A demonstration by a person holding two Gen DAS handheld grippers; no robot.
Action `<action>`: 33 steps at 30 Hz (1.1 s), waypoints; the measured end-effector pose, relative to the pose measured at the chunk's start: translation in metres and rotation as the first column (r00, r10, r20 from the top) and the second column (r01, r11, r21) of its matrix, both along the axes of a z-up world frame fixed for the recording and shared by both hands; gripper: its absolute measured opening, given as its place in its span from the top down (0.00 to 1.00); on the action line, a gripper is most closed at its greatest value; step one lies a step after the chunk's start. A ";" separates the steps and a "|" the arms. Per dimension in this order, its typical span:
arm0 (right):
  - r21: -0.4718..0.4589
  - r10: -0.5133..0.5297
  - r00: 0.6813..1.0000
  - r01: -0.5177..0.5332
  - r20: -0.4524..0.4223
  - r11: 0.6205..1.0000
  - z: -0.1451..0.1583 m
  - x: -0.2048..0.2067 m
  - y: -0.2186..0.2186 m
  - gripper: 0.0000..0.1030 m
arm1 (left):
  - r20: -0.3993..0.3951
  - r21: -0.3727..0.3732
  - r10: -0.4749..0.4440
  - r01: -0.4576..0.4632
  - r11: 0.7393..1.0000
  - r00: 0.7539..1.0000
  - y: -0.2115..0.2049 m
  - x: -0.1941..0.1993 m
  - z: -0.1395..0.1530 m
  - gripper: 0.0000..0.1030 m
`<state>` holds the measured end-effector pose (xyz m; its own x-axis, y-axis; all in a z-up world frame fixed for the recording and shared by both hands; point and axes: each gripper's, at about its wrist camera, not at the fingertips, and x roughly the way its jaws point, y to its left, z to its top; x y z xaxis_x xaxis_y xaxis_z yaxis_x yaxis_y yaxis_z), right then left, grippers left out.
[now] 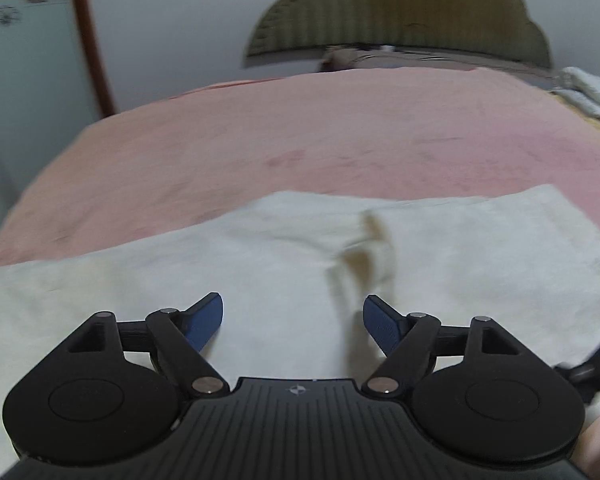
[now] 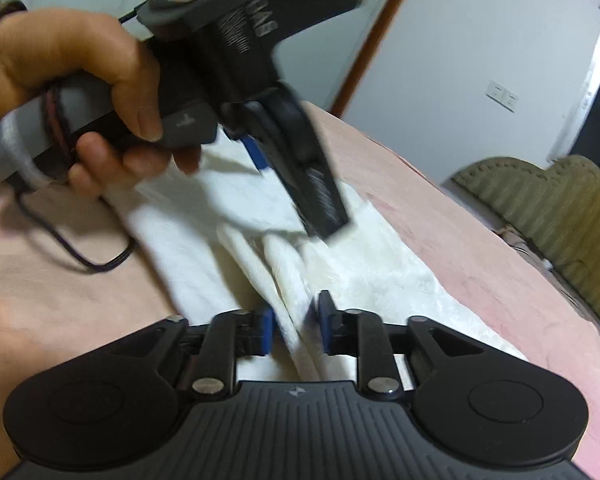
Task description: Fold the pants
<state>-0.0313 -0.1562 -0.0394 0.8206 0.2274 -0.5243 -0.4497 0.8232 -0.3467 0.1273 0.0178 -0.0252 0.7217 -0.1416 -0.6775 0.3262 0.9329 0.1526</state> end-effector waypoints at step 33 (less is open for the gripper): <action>0.026 -0.077 0.997 0.077 0.004 0.997 -0.004 0.024 0.009 0.83 | -0.023 0.071 0.230 -0.228 0.971 0.973 -0.003 0.070 -0.011 0.09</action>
